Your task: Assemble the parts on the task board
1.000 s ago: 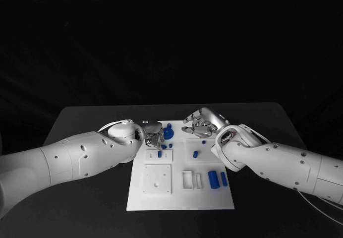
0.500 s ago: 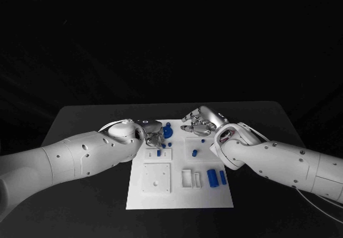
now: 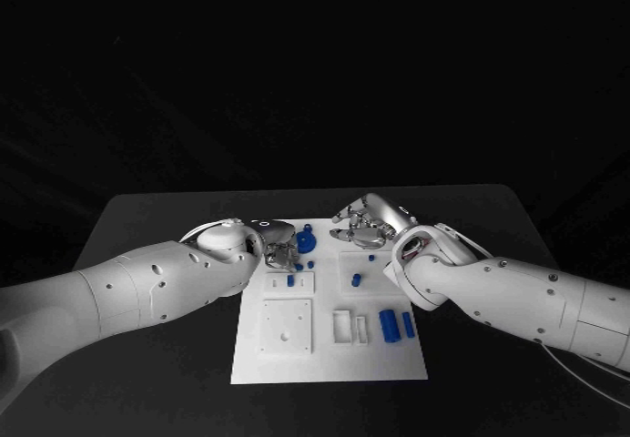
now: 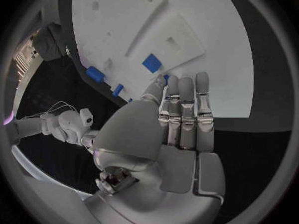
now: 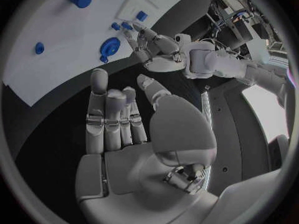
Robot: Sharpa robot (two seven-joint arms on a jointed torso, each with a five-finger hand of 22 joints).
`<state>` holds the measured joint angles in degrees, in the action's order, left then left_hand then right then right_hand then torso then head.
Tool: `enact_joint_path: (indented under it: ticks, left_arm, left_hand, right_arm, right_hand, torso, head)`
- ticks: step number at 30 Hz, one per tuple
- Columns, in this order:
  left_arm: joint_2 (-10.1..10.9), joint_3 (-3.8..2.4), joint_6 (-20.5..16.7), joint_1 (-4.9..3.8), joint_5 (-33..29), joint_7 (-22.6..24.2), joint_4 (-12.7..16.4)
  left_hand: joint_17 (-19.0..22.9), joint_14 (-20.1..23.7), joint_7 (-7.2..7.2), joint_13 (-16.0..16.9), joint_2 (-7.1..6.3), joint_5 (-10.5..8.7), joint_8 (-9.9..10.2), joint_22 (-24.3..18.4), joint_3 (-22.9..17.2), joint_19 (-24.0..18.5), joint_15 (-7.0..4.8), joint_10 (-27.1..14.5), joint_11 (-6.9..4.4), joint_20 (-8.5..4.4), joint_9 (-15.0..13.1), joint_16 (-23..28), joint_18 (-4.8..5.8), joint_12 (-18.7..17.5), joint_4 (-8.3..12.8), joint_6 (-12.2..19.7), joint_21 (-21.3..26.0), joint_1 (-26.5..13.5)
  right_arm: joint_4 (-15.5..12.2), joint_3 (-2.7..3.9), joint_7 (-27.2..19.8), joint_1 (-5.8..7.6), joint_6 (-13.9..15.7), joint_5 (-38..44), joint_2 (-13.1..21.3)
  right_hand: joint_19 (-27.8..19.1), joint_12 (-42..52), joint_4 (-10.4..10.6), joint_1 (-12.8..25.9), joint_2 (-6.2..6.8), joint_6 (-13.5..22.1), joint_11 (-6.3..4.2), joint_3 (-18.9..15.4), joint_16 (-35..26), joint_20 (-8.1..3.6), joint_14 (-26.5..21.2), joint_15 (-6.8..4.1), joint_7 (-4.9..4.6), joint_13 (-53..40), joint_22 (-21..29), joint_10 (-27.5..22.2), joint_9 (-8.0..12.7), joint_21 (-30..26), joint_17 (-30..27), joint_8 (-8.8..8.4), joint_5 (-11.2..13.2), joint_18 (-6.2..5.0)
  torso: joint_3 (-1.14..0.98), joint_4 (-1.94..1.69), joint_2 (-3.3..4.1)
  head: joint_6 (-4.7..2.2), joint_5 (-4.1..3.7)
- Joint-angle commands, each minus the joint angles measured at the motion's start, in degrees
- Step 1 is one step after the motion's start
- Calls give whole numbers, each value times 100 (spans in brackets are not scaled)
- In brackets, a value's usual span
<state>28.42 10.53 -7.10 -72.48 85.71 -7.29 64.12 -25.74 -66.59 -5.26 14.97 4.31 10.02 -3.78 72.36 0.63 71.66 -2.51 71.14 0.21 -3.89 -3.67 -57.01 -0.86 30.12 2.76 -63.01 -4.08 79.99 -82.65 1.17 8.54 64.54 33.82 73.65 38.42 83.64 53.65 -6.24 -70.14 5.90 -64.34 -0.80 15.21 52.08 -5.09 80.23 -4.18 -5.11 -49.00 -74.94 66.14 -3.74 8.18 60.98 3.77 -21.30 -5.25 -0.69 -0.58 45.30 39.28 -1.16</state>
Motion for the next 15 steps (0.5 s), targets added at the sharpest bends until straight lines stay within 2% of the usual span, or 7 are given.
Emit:
enact_joint_path:
  ticks: [1, 15]
  left_arm:
    - [-31, -1, 117, 16, -53, 98, -37]
    - [-88, -1, 181, 74, -119, 153, -159]
  left_hand:
    - [3, 44, 5, 11, 84, 33, 21, 17, -47, -19, 5, -58, -4, 28, 6, -28, -86, 30, 8, -32, -15, 7]
    - [3, 47, 4, 17, 93, 32, 22, 68, -67, -27, 7, -71, -1, 32, 6, -33, -91, 46, 38, -29, -12, -24]
  right_arm:
    - [-14, 3, -55, -2, -63, 1, -1]
    - [-32, 4, -65, -1, -78, -14, -3]
  right_hand:
    - [-31, -26, 28, 64, 7, 42, 2, 7, -15, -13, 46, -4, 4, -4, -96, 6, 2, 26, 7, -22, -40, 35]
    - [-31, -24, 31, 67, 11, 42, 2, 15, -19, -13, 45, -4, 3, -8, -96, 7, 2, 27, 6, -22, -52, 35]
  torso:
    - [1, -4, 1]
    - [4, -6, -1]
  head:
    - [5, -10]
    - [39, -36]
